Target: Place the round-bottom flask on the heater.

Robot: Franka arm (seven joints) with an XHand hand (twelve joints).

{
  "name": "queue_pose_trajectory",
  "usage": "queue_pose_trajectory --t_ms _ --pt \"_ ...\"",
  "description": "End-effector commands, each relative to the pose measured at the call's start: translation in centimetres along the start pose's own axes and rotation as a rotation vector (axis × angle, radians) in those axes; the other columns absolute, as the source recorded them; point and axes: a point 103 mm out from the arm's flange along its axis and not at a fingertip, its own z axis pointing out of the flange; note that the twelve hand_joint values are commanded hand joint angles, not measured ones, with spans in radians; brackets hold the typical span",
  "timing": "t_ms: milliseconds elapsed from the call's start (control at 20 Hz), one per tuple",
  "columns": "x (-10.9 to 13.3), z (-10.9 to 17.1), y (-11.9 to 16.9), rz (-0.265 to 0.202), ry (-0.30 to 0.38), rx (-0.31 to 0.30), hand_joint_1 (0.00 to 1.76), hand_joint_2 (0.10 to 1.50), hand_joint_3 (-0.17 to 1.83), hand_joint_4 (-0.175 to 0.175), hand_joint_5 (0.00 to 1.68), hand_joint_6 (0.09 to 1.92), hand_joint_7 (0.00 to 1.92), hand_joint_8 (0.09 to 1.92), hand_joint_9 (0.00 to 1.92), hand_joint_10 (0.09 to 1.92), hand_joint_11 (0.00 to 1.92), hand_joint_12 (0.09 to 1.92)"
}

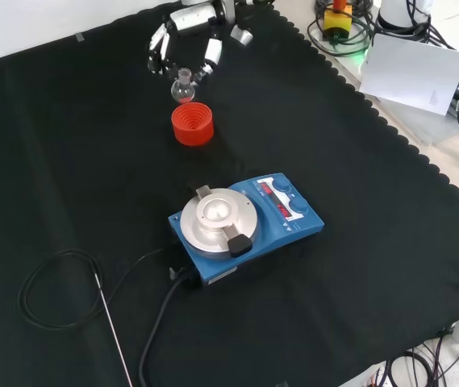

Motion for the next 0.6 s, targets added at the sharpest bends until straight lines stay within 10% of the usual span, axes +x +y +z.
queue_pose_trajectory --t_ms 50,600 --pt "3.5 0.6 0.2 -0.040 -0.010 0.018 1.16 0.65 0.74 -0.041 1.20 0.83 0.57 0.67 0.80 0.54 0.55 1.27" --pt "9.7 2.4 2.0 -0.136 0.039 0.062 1.16 0.64 0.75 -0.043 1.20 0.84 0.57 0.67 0.80 0.54 0.55 1.28"
